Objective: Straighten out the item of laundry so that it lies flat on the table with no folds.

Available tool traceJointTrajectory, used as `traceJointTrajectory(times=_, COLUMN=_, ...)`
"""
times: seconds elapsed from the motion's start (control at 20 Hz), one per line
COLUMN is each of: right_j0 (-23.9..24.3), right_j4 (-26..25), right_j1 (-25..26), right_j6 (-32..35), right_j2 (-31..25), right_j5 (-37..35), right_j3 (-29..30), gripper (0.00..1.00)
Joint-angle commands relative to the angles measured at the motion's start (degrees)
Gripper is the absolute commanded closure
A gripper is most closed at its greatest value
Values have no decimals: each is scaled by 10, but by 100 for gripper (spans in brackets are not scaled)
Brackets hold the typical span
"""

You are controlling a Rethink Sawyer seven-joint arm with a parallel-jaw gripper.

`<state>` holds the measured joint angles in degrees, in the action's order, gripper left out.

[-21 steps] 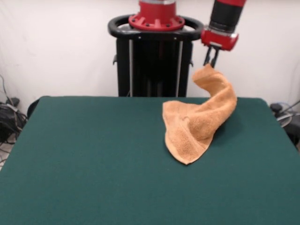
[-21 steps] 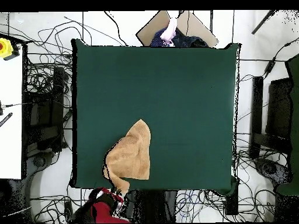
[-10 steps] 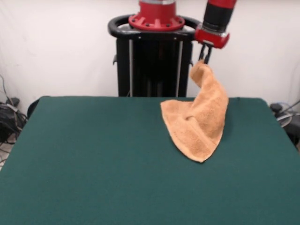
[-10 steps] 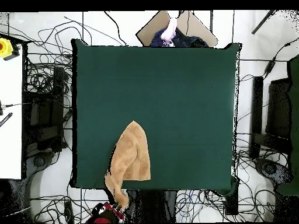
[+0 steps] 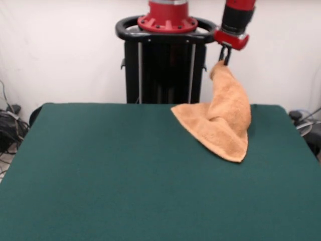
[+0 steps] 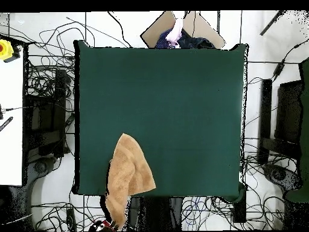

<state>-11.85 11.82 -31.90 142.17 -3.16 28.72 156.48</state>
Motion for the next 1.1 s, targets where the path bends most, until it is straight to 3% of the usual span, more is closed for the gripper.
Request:
traceJointTrajectory(times=0.05, right_j0=-25, right_j4=18, right_j1=57, right_j6=223, right_j2=-85, right_j5=27, right_j3=-39, gripper=100)
traceJointTrajectory(times=0.55, right_j0=-83, right_j4=48, right_j1=58, right_j6=284, right_j2=-103, right_j5=20, right_j3=-69, gripper=100)
traceJointTrajectory(times=0.85, right_j0=-80, right_j4=48, right_j1=61, right_j6=302, right_j2=-118, right_j5=18, right_j3=-76, gripper=100)
traceJointTrajectory(times=1.1, right_j0=-69, right_j4=41, right_j1=46, right_j6=266, right_j2=-103, right_j5=0, right_j3=-78, gripper=100)
